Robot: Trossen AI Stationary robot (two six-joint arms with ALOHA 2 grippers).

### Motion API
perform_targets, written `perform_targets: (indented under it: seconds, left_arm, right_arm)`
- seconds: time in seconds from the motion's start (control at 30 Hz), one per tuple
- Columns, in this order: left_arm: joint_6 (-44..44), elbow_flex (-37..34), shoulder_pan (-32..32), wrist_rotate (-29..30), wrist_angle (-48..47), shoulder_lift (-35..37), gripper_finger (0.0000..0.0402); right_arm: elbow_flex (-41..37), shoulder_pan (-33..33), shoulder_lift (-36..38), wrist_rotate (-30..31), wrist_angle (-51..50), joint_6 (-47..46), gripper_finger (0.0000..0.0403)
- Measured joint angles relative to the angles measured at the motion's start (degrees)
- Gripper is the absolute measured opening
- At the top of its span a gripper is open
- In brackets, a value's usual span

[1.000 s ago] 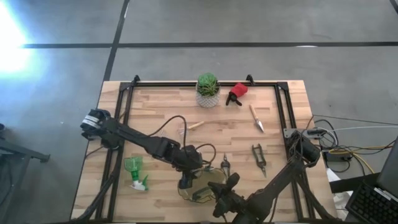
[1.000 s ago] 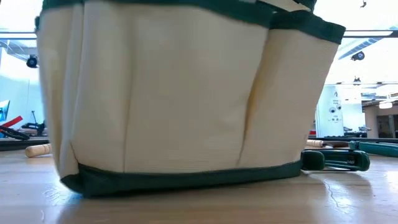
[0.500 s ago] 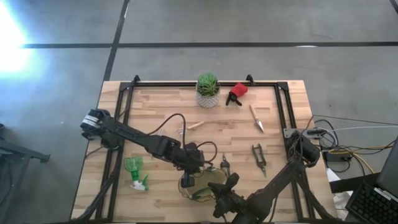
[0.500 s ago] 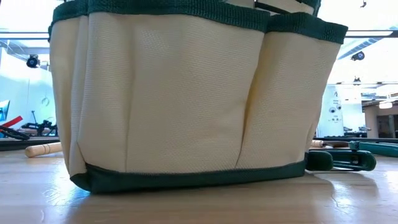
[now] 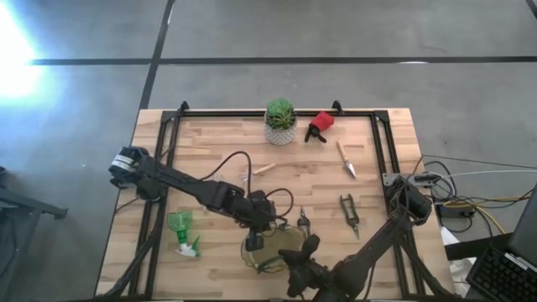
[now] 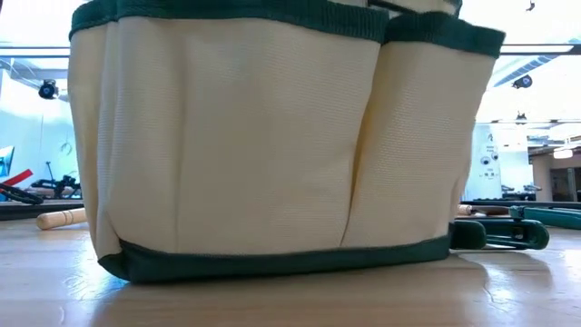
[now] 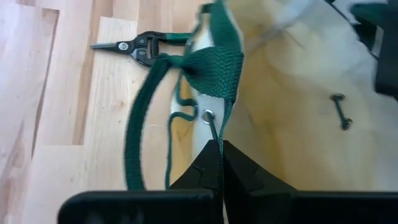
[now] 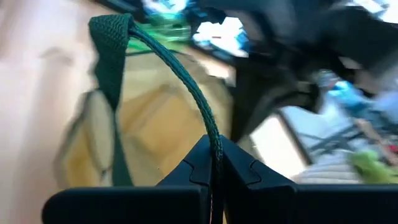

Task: Pick & Place Garden tools in Gardening bag
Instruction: Move the white gardening bag to the center of the table

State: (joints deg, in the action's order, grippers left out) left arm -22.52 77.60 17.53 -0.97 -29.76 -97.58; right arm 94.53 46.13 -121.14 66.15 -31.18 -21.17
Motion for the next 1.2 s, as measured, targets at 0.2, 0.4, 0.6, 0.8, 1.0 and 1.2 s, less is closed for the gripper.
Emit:
perform_targets:
  seconds: [0.2, 0.4, 0.6, 0.8, 1.0, 1.2]
  left_arm:
    - [0.0, 0.0, -0.7, 0.0, 0.0, 0.0, 0.0001]
    - [0.0, 0.0, -0.7, 0.0, -0.6, 0.0, 0.0001]
    - [-0.1, -0.1, -0.9, 0.0, -0.9, 0.0, 0.0]
    - [-0.2, -0.1, -1.0, 0.0, -0.9, 0.0, 0.0]
    - [-0.2, -0.1, -1.0, 0.0, -1.1, 0.0, 0.0]
    - [0.1, -0.1, -1.0, -0.1, -1.2, 0.0, 0.0]
  right_arm:
    - [1.1, 0.3, 0.1, -4.6, -0.1, 1.3, 0.0008]
    - [1.6, 0.3, 2.7, -5.9, -0.6, 1.2, 0.0008]
    - [1.6, 0.0, 6.4, -18.9, -2.9, -2.3, 0.0009]
    - [1.5, -1.7, 8.0, -29.2, -2.9, -2.0, 0.0009]
    - [1.5, -4.0, 9.2, -37.7, -2.3, -0.8, 0.0009]
    - [1.5, -6.5, 9.7, -52.4, 2.1, 2.1, 0.0009]
